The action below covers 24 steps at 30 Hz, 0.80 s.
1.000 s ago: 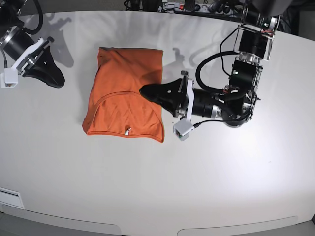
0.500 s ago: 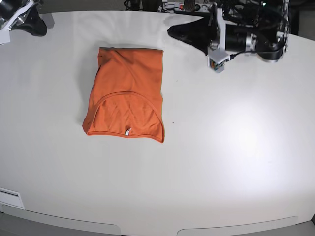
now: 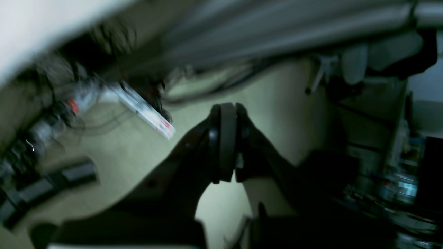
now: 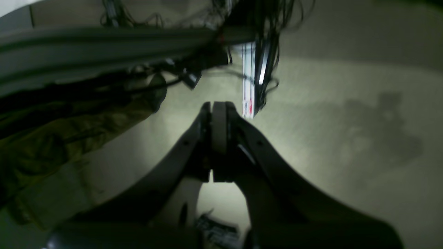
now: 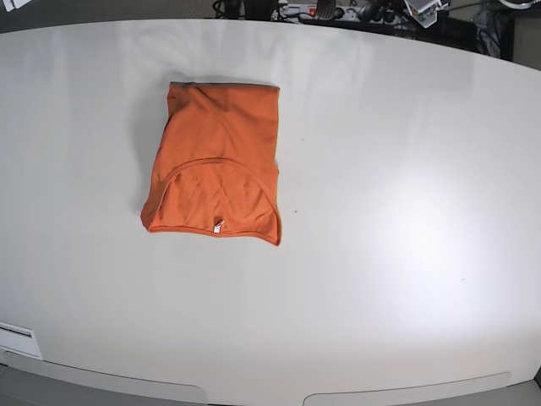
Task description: Fold the T-shirt properly
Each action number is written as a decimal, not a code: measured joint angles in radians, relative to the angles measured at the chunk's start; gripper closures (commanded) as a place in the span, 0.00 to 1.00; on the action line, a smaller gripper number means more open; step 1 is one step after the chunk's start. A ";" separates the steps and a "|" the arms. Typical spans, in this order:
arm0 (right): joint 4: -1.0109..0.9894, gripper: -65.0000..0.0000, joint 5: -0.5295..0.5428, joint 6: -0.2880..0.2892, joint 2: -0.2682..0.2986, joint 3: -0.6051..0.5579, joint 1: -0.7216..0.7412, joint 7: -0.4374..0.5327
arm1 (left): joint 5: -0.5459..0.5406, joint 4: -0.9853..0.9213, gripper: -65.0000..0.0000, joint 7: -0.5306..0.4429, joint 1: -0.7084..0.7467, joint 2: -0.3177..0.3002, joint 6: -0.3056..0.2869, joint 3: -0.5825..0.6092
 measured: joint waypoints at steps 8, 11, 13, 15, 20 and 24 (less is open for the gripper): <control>-0.243 1.00 -0.080 0.000 0.005 -0.181 -0.028 0.059 | 0.254 -0.271 1.00 -0.205 0.087 0.041 0.003 0.067; -0.362 1.00 -0.280 0.002 0.028 -0.304 0.003 0.198 | 0.345 -0.441 1.00 -0.275 0.012 0.051 0.004 0.153; -0.436 1.00 -0.401 0.000 0.047 -0.378 0.054 0.285 | 0.418 -0.560 1.00 -0.333 -0.060 0.053 0.003 0.214; -0.515 1.00 -0.496 0.001 0.066 -0.443 0.117 0.381 | 0.492 -0.686 1.00 -0.408 -0.146 0.054 0.003 0.265; -0.743 1.00 -0.690 -0.002 0.100 -0.576 0.282 0.602 | 0.692 -1.046 1.00 -0.646 -0.389 0.060 0.004 0.373; -0.946 1.00 -0.868 -0.003 0.097 -0.692 0.437 0.814 | 0.855 -1.338 1.00 -0.838 -0.566 0.069 0.006 0.463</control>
